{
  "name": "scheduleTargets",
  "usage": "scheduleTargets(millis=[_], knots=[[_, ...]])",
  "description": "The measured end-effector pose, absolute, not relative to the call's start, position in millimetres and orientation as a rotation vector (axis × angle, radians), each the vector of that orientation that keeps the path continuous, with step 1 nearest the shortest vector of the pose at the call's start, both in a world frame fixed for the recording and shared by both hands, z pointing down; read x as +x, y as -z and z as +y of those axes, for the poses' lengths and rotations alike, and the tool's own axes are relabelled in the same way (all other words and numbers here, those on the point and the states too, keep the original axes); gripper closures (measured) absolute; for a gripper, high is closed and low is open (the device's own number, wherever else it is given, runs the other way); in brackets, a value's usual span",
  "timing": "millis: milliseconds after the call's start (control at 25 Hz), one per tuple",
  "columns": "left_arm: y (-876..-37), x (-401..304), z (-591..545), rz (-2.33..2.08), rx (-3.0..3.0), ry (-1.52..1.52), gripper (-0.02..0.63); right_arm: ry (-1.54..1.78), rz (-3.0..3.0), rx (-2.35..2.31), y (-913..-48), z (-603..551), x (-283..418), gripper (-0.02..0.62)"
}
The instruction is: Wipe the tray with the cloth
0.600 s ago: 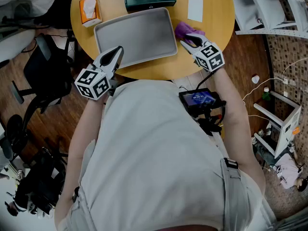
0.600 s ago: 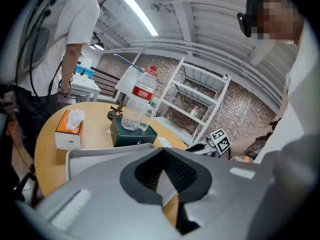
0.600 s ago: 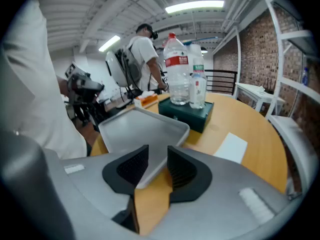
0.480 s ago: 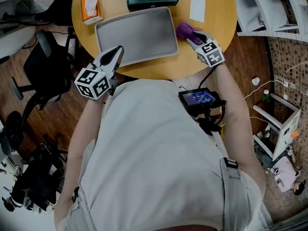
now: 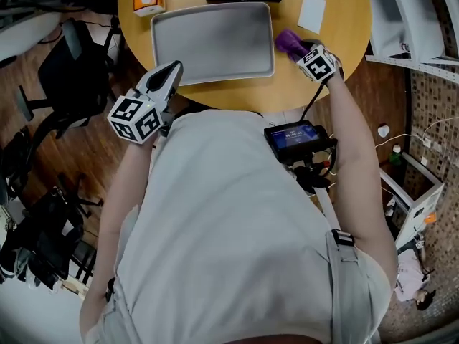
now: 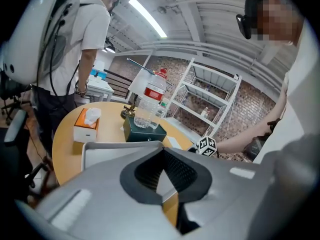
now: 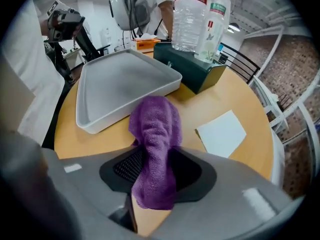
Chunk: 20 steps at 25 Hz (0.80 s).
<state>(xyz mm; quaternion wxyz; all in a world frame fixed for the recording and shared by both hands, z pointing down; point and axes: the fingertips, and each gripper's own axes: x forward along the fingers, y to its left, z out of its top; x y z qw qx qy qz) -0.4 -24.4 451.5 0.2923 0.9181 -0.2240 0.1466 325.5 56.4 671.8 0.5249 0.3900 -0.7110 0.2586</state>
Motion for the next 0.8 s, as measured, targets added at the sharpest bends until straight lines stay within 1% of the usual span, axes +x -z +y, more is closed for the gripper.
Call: scheduleTargets(millis=[40, 80, 200, 480, 800], knots=[[-453, -2, -24, -0.604, 2.442, -0.391, 0.606, -0.612, -1.692, 0.930, -675, 56, 326, 0.459], [-452, -3, -24, -0.609, 2.440, -0.391, 0.606, -0.601, -1.685, 0.929, -675, 57, 325, 0.488], [-448, -3, -21, -0.610, 2.444, -0.383, 0.606, -0.558, -1.681, 0.919, -669, 59, 322, 0.511], [-472, -6, -47, -0.545, 2.443, -0.363, 0.606, -0.510, -1.701, 0.971, -656, 30, 307, 0.518], [-474, -3, -52, -0.506, 2.453, -0.329, 0.606, -0.311, -1.785, 0.960, -592, -10, 280, 0.518]])
